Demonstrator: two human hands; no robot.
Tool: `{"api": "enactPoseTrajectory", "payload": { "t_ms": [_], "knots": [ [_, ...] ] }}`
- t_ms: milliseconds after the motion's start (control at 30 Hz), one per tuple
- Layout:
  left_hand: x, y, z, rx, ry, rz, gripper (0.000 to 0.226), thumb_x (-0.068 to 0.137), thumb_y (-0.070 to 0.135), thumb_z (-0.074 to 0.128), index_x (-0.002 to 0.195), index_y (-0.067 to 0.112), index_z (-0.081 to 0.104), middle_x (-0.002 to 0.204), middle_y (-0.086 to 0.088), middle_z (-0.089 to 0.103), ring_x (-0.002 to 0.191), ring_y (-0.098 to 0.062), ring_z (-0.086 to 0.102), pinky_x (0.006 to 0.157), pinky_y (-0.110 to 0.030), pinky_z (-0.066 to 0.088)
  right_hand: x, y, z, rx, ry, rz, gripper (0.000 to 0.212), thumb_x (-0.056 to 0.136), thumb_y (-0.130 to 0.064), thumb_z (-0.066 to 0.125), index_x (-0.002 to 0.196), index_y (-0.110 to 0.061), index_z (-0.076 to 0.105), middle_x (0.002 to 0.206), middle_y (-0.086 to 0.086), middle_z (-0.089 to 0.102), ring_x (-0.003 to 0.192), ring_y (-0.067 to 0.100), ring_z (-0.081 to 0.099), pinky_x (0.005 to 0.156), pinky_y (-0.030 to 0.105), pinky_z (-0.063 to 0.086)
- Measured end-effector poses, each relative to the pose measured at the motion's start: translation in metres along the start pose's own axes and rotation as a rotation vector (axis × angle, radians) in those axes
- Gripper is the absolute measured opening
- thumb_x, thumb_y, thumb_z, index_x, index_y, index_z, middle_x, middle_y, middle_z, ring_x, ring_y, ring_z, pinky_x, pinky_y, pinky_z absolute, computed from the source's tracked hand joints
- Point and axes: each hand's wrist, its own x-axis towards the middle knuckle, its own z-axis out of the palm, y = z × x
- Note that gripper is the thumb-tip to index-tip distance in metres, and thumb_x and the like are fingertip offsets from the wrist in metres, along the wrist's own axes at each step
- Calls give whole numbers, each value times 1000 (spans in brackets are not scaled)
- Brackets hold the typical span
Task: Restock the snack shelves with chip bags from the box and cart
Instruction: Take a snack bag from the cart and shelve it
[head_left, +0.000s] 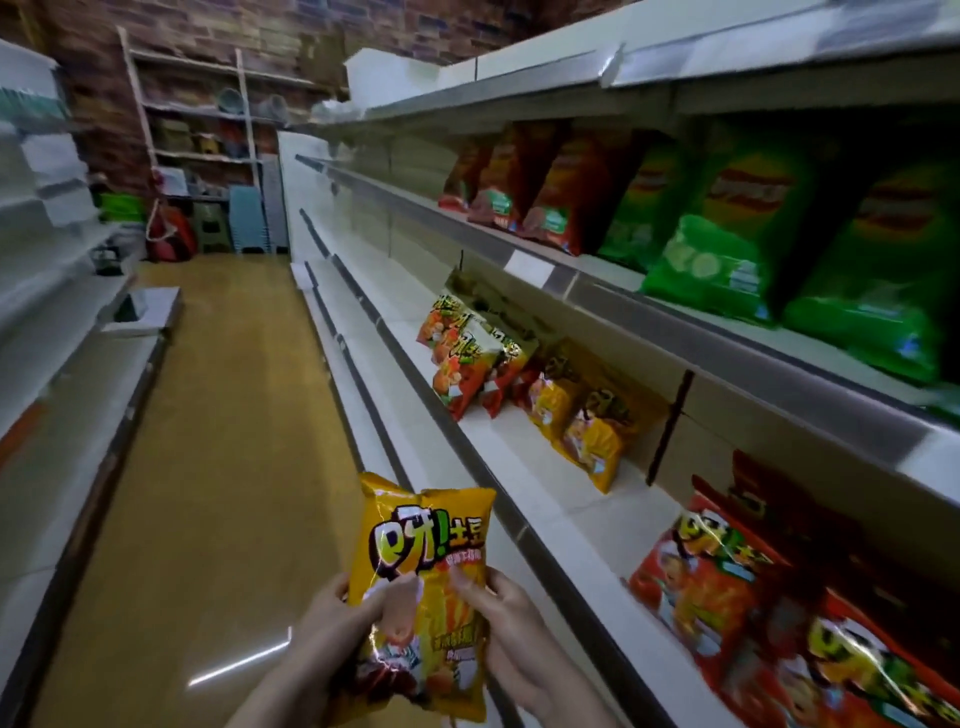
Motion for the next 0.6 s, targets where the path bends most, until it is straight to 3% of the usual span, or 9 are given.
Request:
{"api": "enactPoseTrajectory", "payload": {
  "t_ms": [133,267,333,400,500,533,600],
  "knots": [
    [78,69,-6,81,-147,72,87,39,51,91,113,16,61,96,-12,75,86,-34,73,85,-52,56,66,-34,8,148,116,-69,46,84,-27,72,125,-12,59,113,15,71,104,32,69,93,48,54],
    [145,109,15,188,-316,160,87,50,58,87,123,24,54,107,-3,73,93,-25,72,87,-46,56,120,-72,-23,177,260,-199,47,83,-24,68,126,-8,58,112,17,71,102,34,69,87,47,56],
    [185,124,24,217,-388,160,74,60,53,86,120,26,52,108,-4,72,93,-23,72,83,-42,58,150,-86,-41,189,316,-264,45,85,-24,67,127,-9,58,113,17,71,102,34,69,85,47,56],
    [243,133,37,207,-387,130,61,72,35,81,123,20,50,111,-9,69,94,-25,71,82,-40,59,195,-95,-68,240,409,-339,45,84,-24,67,127,-14,58,114,15,71,102,33,70,80,44,58],
    [300,143,64,294,-346,166,56,87,14,69,135,13,41,114,-6,63,98,-19,65,76,-23,56,236,-103,-98,298,555,-408,58,79,-35,73,134,-30,52,124,7,67,112,29,66,94,51,53],
    [319,148,73,344,-338,185,58,90,12,65,140,16,36,118,-4,60,103,-17,62,77,-23,54,253,-104,-106,311,601,-414,65,75,-42,76,134,-34,51,127,4,66,114,27,64,97,52,50],
    [348,161,88,466,-329,236,65,92,16,62,147,23,27,132,-5,51,119,-21,52,93,-33,49,280,-108,-116,297,712,-421,68,64,-55,84,125,-41,56,125,-2,66,112,22,64,98,49,51]
  ]
}}
